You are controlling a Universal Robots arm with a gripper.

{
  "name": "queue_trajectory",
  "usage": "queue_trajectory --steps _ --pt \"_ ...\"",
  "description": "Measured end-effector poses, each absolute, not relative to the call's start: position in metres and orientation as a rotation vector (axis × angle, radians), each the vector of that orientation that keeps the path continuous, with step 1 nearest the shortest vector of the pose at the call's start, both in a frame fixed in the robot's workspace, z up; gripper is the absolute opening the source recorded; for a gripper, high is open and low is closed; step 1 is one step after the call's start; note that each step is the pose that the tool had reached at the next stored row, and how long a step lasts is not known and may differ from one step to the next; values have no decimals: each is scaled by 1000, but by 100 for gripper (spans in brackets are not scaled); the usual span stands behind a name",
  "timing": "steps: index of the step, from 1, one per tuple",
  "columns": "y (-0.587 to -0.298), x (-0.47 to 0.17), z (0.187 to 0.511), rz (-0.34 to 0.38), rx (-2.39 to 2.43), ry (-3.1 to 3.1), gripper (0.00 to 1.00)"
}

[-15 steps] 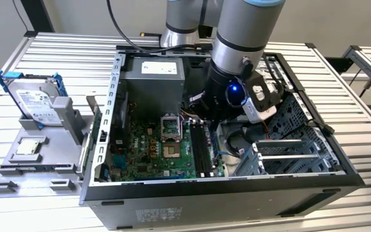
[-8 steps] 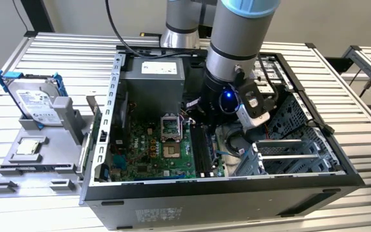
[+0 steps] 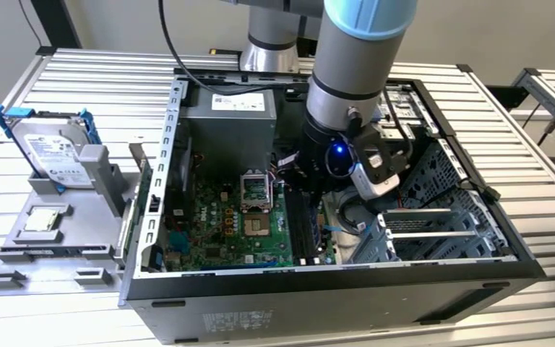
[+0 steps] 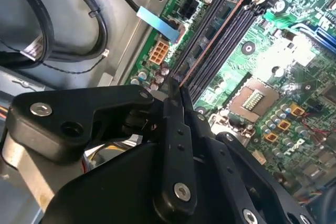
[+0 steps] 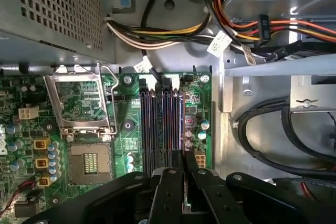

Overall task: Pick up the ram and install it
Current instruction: 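Insert the ram into the slot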

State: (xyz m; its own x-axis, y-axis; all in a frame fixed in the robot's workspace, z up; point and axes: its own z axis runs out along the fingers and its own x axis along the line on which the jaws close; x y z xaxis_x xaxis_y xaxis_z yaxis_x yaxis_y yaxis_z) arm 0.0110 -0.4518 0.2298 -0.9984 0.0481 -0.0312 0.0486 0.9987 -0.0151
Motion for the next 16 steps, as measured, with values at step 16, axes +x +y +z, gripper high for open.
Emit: queue_trajectory --steps 16 --pt "-454 10 228 -24 27 3110 0"
